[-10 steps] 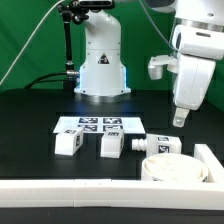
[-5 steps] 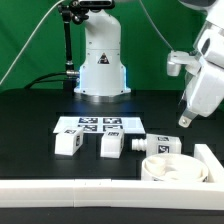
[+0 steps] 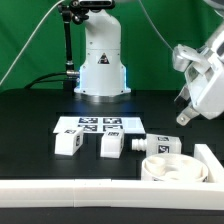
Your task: Assemble stool
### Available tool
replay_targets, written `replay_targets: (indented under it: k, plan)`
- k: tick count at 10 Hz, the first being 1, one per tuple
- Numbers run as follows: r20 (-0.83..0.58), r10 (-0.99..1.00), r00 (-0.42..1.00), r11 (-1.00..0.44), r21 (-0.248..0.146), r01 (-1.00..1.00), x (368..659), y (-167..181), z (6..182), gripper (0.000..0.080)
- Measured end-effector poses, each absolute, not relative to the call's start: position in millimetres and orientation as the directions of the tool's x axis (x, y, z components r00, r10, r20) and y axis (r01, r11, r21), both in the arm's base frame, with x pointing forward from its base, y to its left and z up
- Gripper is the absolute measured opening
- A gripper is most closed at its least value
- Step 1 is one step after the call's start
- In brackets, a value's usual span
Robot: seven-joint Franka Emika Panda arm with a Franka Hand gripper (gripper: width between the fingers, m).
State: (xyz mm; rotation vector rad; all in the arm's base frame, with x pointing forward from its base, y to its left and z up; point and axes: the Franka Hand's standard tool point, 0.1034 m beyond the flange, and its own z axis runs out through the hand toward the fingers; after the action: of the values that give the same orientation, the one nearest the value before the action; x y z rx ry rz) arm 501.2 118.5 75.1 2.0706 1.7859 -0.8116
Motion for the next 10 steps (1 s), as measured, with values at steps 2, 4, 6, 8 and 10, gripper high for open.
replay_targets:
  k: [2,4,6,8,10]
  plan:
    - [-0.648,0.761,0.021,-0.188,-0.189,0.964,494,125,66.5,0.0648]
    - [-0.687,0.723,-0.071,-0.172,-0.278,0.945,494,114,55.1,0.0648]
    - [-0.685,0.726,-0.063,-0.173,-0.271,0.947,495,118,53.3,0.0648]
    - [-0.646,0.757,-0.095,-0.128,-0.290,0.948,508,107,47.5,0.0648]
    - [-0.615,0.772,-0.162,-0.066,-0.332,0.941,523,96,56.6,0.0648]
